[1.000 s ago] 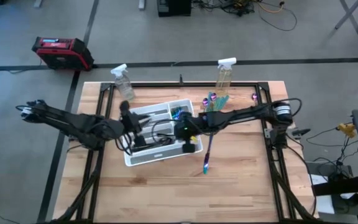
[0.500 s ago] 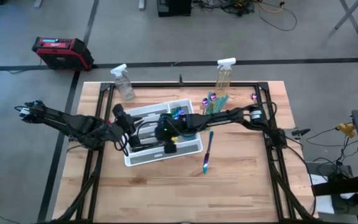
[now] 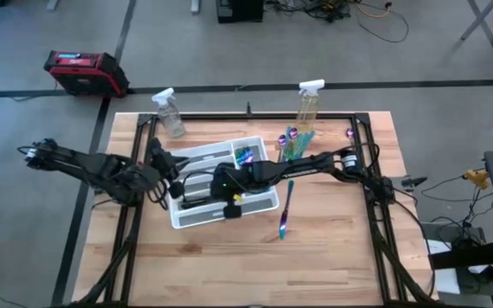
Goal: Sort silverware
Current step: Put the black spoon with the other black spoons on the silverware tray
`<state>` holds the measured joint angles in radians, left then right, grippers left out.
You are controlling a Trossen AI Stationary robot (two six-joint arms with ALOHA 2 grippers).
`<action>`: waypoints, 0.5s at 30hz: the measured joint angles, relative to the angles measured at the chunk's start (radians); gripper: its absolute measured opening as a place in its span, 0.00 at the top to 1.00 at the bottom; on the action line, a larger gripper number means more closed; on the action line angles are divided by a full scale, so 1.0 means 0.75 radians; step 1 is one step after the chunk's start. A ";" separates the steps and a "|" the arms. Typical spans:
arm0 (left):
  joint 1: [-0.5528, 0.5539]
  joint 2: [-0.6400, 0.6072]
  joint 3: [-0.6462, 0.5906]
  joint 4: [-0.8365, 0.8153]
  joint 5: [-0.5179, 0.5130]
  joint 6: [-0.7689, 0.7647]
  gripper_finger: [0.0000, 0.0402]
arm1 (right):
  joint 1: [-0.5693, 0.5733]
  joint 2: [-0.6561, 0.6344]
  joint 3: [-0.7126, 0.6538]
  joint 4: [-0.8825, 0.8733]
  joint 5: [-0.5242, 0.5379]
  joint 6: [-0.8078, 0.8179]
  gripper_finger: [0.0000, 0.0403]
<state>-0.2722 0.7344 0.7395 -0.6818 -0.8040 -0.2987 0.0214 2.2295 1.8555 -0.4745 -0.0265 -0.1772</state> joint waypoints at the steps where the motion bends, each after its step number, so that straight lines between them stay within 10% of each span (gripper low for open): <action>1: 0.000 -0.010 0.000 -0.003 0.000 0.000 0.90 | 0.002 0.000 0.004 -0.006 0.000 0.008 1.00; 15: 0.001 -0.050 -0.003 -0.007 0.001 -0.024 0.90 | 0.013 0.045 -0.010 0.086 0.046 0.028 1.00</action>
<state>-0.2715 0.6972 0.7373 -0.6871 -0.8029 -0.3166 0.0311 2.2635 1.8481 -0.4102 0.0083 -0.1562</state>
